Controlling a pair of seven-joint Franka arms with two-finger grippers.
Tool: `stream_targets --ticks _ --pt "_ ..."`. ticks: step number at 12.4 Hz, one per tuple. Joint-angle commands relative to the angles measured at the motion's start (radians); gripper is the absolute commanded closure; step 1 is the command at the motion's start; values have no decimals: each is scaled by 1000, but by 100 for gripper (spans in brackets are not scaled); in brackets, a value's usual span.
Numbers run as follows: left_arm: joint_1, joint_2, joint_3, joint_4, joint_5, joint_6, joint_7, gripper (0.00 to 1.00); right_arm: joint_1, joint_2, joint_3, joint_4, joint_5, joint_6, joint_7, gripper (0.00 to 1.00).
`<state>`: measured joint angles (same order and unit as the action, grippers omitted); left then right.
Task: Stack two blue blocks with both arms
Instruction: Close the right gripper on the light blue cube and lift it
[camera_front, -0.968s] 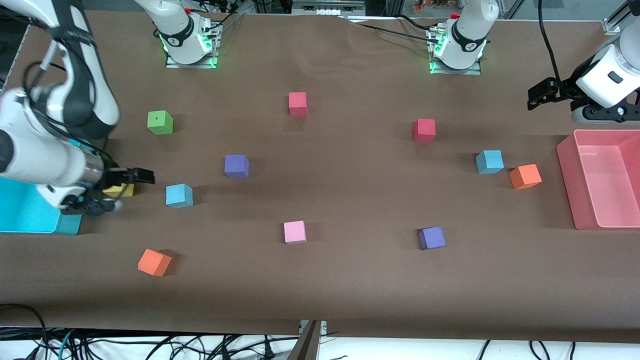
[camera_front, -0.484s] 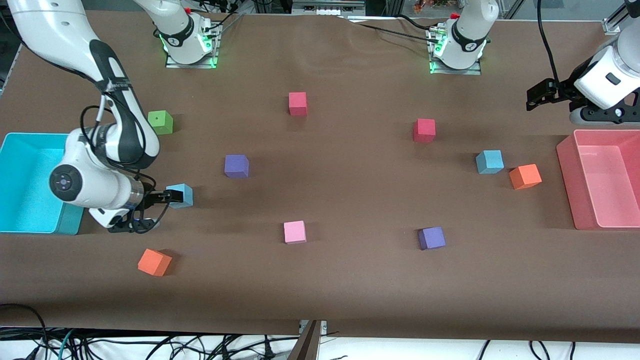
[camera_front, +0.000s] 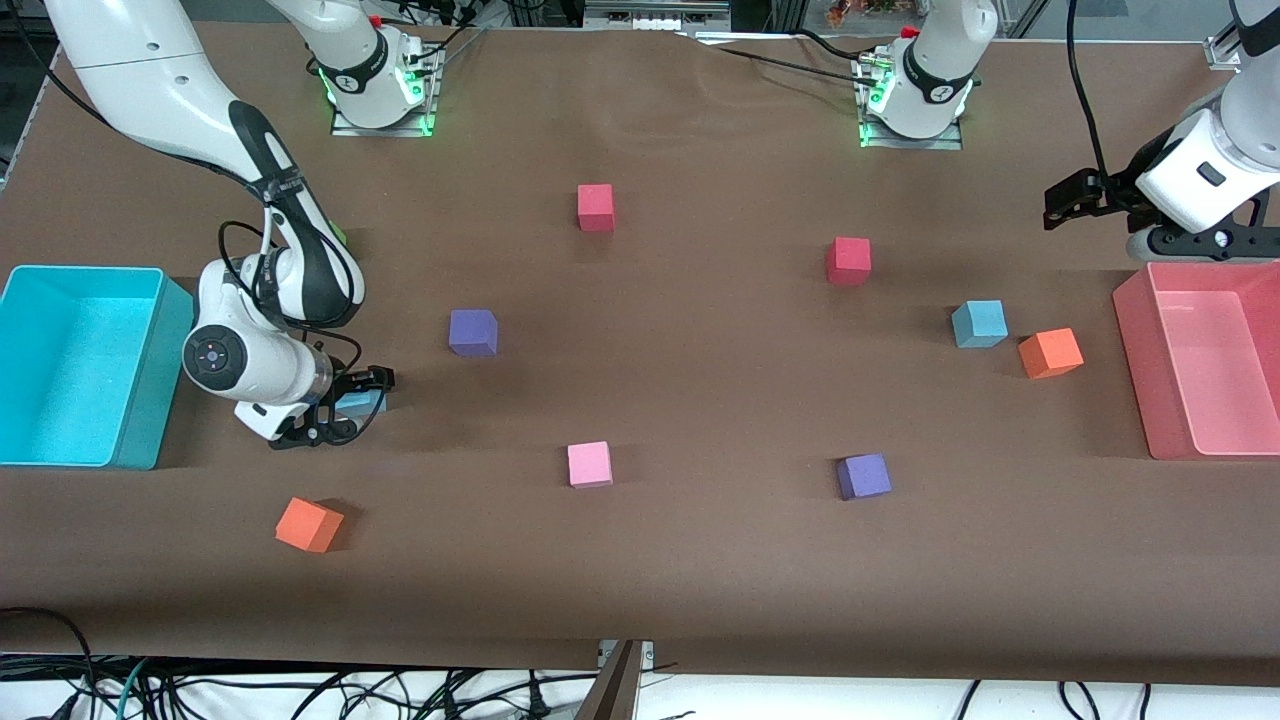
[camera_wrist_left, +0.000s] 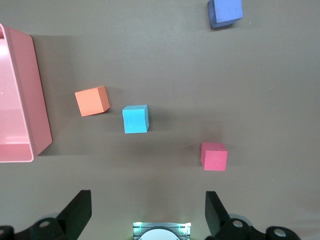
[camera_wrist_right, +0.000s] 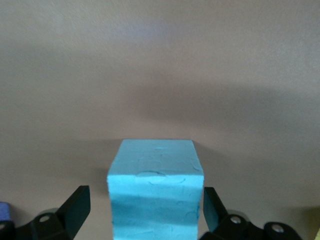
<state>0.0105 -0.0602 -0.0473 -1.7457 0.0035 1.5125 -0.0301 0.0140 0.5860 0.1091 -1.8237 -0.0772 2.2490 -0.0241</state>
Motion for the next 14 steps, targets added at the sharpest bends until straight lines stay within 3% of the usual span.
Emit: stream_targets --ticks 1,2,3,4,5,7,9,12,14 --pt "-6 -12 4 -11 -19 12 -10 0 -2 -11 -2 -25 -19 26 7 2" --pt "-6 -12 4 -11 -19 12 -10 0 -3 -11 -2 -25 -19 37 4 24" --pt "-6 -10 4 -11 -19 12 -10 0 -3 -11 -2 -22 -18 35 6 60" --pt "-6 -10 4 -12 -19 11 -8 0 -5 -12 -2 -19 -16 34 7 84" --pt "-4 -10 6 -14 -19 11 -8 0 -2 -18 -2 -16 -15 32 7 91" --pt "0 -10 4 -26 -19 14 -8 0 0 -43 1 9 -10 -9 4 92" --pt "2 -10 6 -26 -19 15 -8 0 4 -66 11 73 -3 -151 34 92" --pt "8 -6 14 -32 -17 53 7 0 40 -81 96 182 -3 -317 230 92" --pt "9 -6 14 -34 -16 55 7 0 110 -72 133 234 -1 -347 407 92"
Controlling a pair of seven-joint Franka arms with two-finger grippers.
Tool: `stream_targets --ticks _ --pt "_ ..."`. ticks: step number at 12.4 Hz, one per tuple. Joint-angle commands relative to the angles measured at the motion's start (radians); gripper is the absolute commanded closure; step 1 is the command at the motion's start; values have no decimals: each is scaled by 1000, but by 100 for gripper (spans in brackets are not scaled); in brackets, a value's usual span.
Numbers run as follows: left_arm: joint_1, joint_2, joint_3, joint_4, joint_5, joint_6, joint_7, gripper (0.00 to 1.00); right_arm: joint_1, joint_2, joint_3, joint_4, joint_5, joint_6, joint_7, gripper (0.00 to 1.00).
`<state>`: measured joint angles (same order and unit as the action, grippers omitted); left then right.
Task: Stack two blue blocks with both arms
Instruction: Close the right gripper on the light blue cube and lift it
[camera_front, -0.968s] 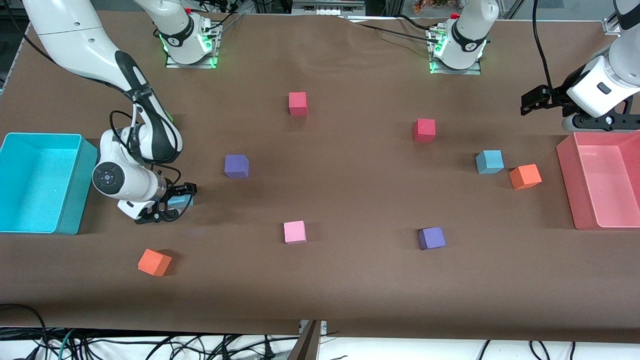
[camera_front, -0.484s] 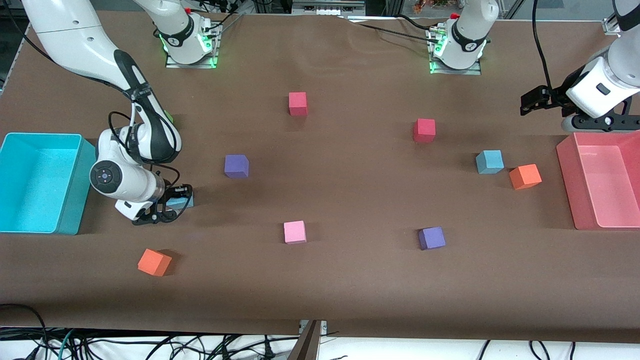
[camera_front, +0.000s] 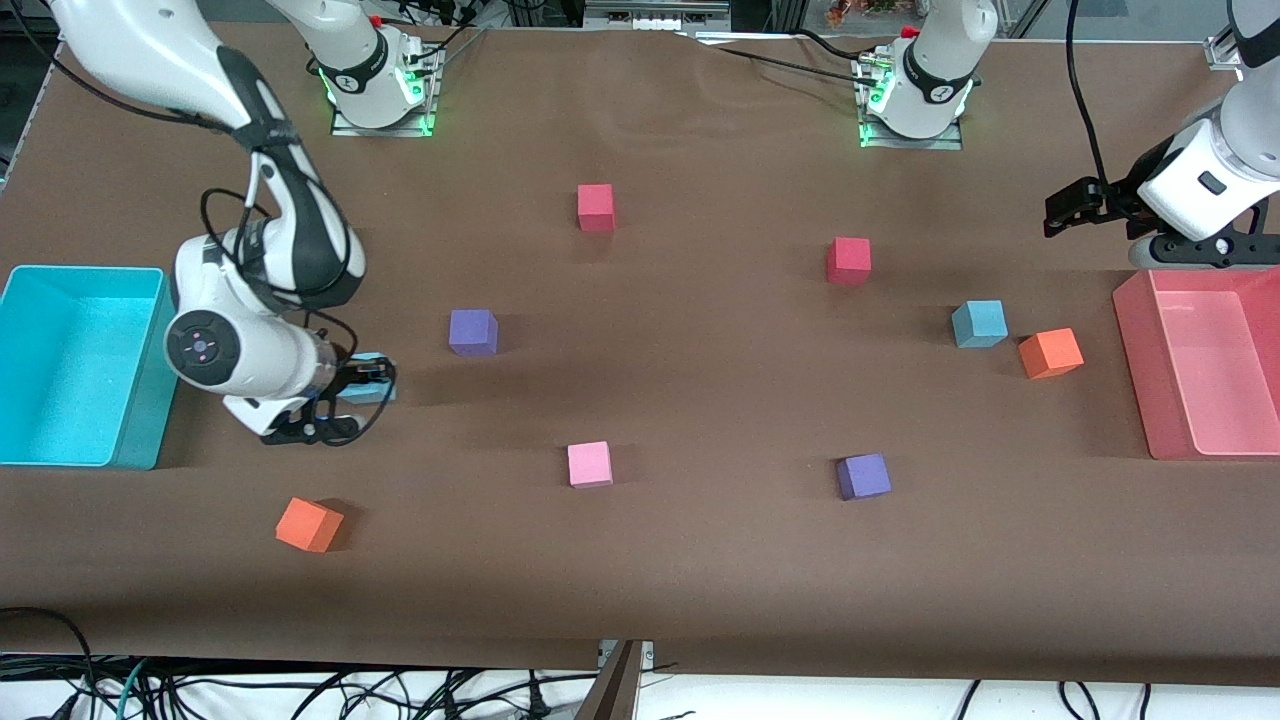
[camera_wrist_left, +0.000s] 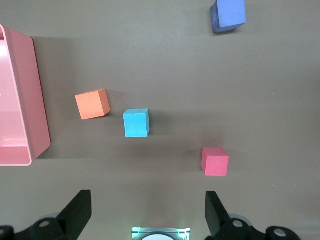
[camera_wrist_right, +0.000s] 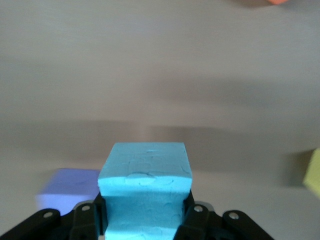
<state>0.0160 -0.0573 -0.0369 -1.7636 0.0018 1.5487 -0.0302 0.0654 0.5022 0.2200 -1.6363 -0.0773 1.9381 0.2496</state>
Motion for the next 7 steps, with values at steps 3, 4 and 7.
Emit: stream_targets --ticks 3,4,7 --pt "10 -7 32 -17 -14 19 24 0 218 68 22 82 5 -15 340 91" --pt "10 -7 37 -17 -14 19 42 0 276 100 21 107 5 1 387 91" --pt "12 7 72 -43 -13 60 85 0 365 188 22 135 7 103 468 89"
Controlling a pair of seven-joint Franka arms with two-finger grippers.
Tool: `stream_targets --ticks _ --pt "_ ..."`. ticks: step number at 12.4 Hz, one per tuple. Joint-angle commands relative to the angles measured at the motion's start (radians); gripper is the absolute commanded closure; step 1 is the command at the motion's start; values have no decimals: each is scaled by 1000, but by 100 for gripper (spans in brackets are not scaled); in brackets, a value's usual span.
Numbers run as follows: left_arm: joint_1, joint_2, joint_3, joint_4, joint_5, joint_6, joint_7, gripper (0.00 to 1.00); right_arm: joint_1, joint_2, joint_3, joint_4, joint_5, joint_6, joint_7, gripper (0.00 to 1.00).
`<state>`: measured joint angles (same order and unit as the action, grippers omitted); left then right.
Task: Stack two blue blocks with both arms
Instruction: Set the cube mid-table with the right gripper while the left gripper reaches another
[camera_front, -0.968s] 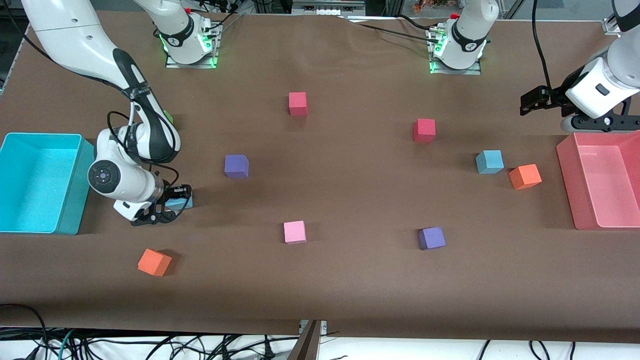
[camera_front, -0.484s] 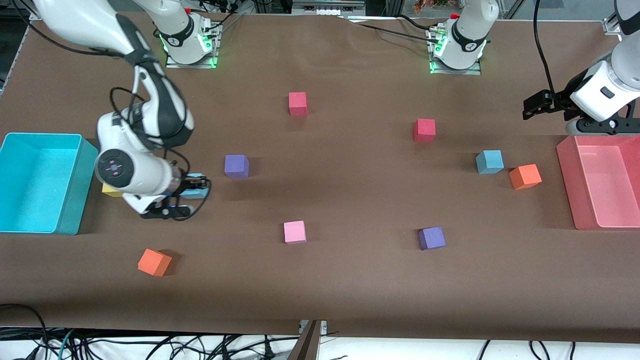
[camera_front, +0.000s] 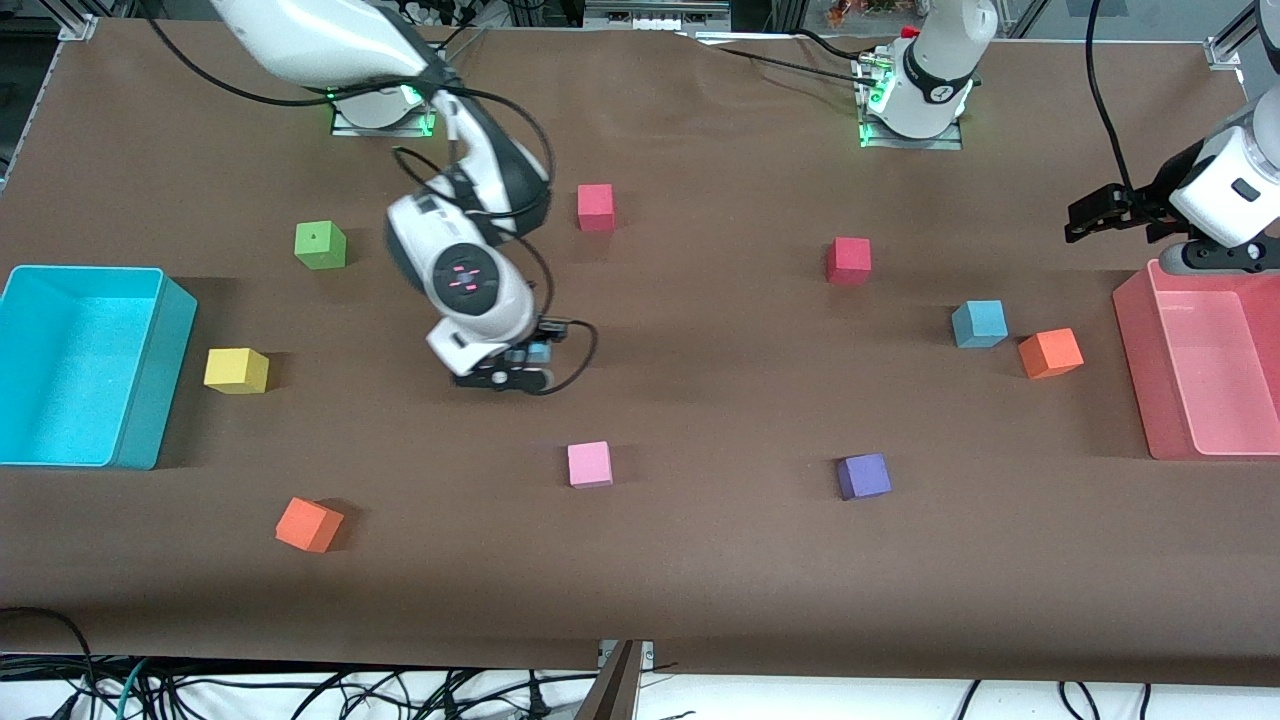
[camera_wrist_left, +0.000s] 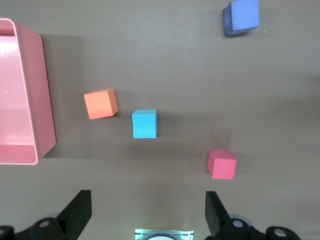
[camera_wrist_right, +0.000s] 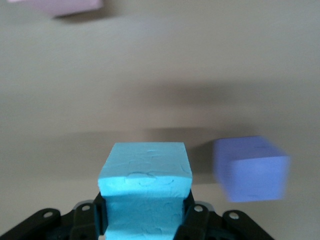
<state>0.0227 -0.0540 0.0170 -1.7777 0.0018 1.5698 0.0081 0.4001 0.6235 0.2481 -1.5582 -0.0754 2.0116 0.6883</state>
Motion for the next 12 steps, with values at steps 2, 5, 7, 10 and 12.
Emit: stream_targets --ticks 2,5,7,10,12 --pt "5 16 44 -67 -9 108 87 0 72 103 -7 55 16 68 28 88" --pt "29 39 49 -182 -3 266 98 0 79 131 -7 53 16 142 25 57" --pt "48 60 49 -299 -2 440 128 0 79 130 -7 55 16 147 27 0" --pt "54 120 50 -414 -2 613 130 0 79 117 -4 61 17 142 20 0" --pt "54 178 50 -513 -2 816 130 0 77 57 -6 79 19 115 8 0"
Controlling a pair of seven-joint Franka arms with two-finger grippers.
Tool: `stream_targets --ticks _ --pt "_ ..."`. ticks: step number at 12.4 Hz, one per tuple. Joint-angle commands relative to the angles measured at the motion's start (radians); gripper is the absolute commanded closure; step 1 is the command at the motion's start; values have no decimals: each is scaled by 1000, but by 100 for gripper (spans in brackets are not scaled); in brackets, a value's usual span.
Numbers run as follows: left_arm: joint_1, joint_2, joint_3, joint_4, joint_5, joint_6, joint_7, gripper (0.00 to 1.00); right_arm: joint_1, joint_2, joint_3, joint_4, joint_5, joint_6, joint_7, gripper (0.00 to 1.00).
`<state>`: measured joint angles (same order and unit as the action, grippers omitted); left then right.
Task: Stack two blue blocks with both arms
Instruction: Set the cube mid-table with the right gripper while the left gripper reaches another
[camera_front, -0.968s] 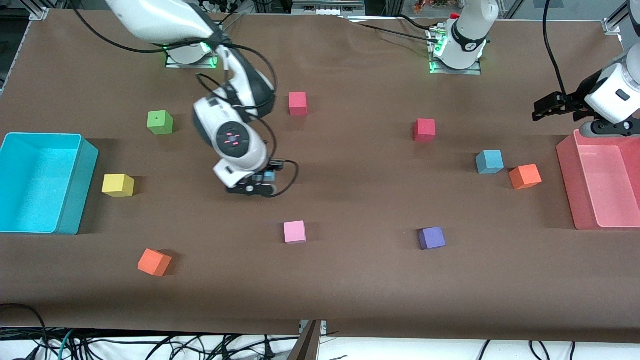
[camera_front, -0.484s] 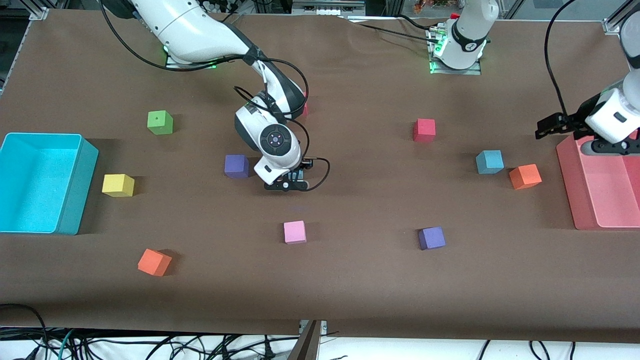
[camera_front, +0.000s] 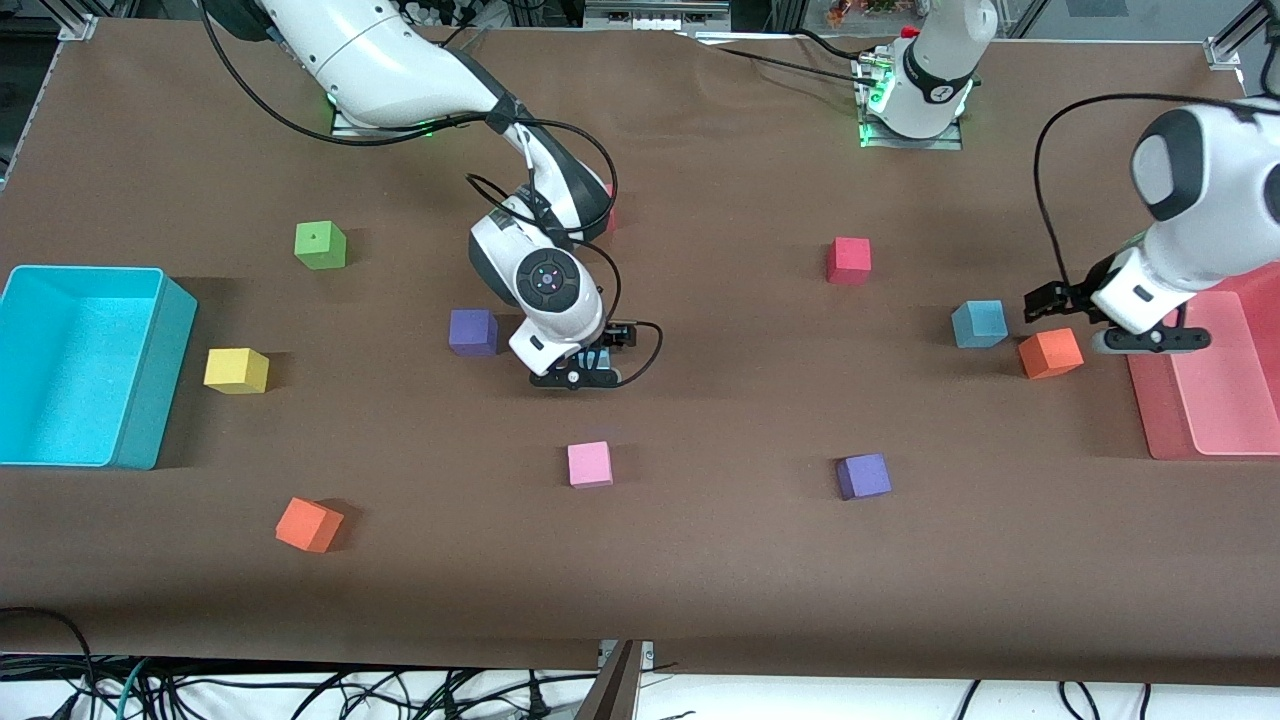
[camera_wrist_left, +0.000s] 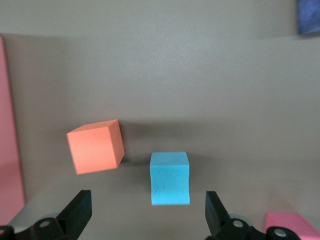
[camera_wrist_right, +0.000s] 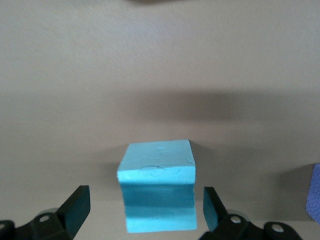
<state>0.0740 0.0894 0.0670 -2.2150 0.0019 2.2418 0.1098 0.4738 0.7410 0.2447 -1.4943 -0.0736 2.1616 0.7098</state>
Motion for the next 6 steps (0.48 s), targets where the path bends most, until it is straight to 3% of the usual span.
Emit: stream_targets --ticks 1,4,6 --pt "1 53 0 -115 -2 213 28 0 -3 -110 -4 19 15 -83 -16 0" --pt "-11 124 -1 -140 -3 252 28 0 -27 -221 -13 19 15 -240 -123 0" --pt "-13 128 -3 -193 -5 317 24 0 -24 -293 -19 -24 38 -276 -208 0"
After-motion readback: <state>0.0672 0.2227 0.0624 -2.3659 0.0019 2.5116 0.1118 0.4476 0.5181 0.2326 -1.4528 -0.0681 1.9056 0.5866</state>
